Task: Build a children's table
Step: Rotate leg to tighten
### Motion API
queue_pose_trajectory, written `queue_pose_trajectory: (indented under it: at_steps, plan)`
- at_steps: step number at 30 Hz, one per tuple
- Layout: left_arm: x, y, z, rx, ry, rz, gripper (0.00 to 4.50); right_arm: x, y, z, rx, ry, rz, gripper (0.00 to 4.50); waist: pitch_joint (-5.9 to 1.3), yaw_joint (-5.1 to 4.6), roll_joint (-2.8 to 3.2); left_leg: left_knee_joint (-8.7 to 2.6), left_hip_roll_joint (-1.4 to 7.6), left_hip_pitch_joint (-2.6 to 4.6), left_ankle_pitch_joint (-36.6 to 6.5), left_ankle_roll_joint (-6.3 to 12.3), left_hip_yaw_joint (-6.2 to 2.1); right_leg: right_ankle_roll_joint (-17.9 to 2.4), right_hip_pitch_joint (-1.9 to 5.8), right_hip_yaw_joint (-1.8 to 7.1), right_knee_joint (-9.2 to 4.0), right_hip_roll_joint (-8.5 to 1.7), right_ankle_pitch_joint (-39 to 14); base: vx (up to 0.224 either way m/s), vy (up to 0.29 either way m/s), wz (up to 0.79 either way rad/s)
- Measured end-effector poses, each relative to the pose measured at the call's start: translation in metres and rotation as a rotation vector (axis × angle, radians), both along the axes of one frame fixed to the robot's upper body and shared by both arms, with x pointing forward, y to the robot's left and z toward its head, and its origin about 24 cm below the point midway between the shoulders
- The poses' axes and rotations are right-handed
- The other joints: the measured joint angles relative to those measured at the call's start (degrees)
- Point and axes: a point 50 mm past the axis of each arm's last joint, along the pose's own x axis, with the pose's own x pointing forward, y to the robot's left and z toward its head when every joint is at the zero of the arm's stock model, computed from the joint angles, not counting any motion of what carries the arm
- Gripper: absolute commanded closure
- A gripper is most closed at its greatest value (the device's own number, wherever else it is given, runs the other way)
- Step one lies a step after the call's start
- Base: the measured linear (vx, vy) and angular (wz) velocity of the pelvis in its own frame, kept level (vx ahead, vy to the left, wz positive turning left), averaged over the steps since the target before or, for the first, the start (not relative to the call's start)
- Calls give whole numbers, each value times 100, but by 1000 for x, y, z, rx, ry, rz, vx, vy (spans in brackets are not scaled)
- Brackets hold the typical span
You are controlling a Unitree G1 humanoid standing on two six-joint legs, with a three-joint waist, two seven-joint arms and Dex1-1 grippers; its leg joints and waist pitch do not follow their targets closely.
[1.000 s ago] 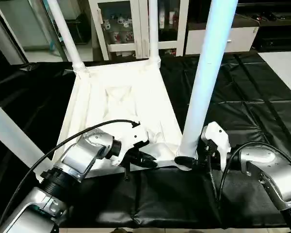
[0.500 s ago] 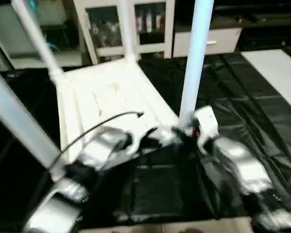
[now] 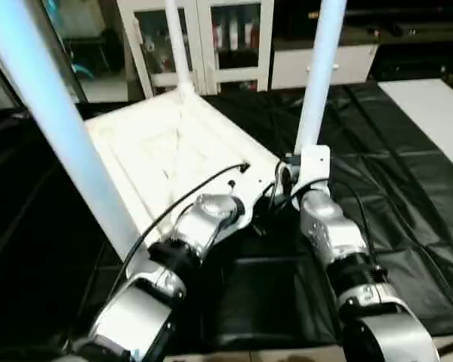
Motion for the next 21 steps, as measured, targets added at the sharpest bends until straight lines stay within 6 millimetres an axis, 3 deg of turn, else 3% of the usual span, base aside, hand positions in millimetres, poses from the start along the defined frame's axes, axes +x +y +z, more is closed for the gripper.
queue_pose_trajectory:
  at_steps: [2, 4, 9, 13, 17, 19, 21]
  plan:
    - [0, 1, 0, 2, -7, -3, 450, 0, 0, 0, 7, -10, 12, 175, 1, 1, 3, 0, 1, 0, 0, 0, 0, -1, -1, -1, 1, 0, 0, 0, 0, 0]
    - [0, 0, 0, 3, -14, -15, 450, -2, -4, -1, 9, -31, 36, 120, 8, 14, 14, 0, 1, -4, 0, 0, -1, 0, -3, -3, 2, 0, 0, 0, 0, 0]
    - [4, 10, 1, 18, -47, -15, 450, -19, -11, 1, -29, -92, 164, 72, 14, -19, 22, -4, 4, -8, 0, 0, -10, 4, -18, -11, 9, 0, -1, 0, 0, 0]
    - [3, 10, 0, 19, -63, -41, 450, -37, -29, 11, -80, -130, 245, 72, 15, 2, 21, -20, 4, -1, 0, 0, -10, 18, -17, -12, 7, 0, -10, 0, 0, 0]
    - [4, 11, -1, 20, -79, -47, 450, -59, -41, 7, -87, -110, 279, 72, 13, 6, 37, -37, 4, 6, 0, -1, -10, 52, -17, -10, 4, 2, -30, 0, 0, 0]
    - [4, 11, -2, 10, -77, -45, 395, -69, -46, 3, -97, -91, 284, 63, 14, -4, 64, -47, 2, 7, 0, -1, -8, 56, -19, -7, 2, 2, -33, 0, 0, 0]
    - [5, 10, 1, -63, -72, -29, 395, -77, -51, 2, -110, -77, 278, 63, 27, -12, 77, -51, 1, 1, 0, -1, -8, 60, -26, -9, 2, 2, -35, 0, 0, 0]
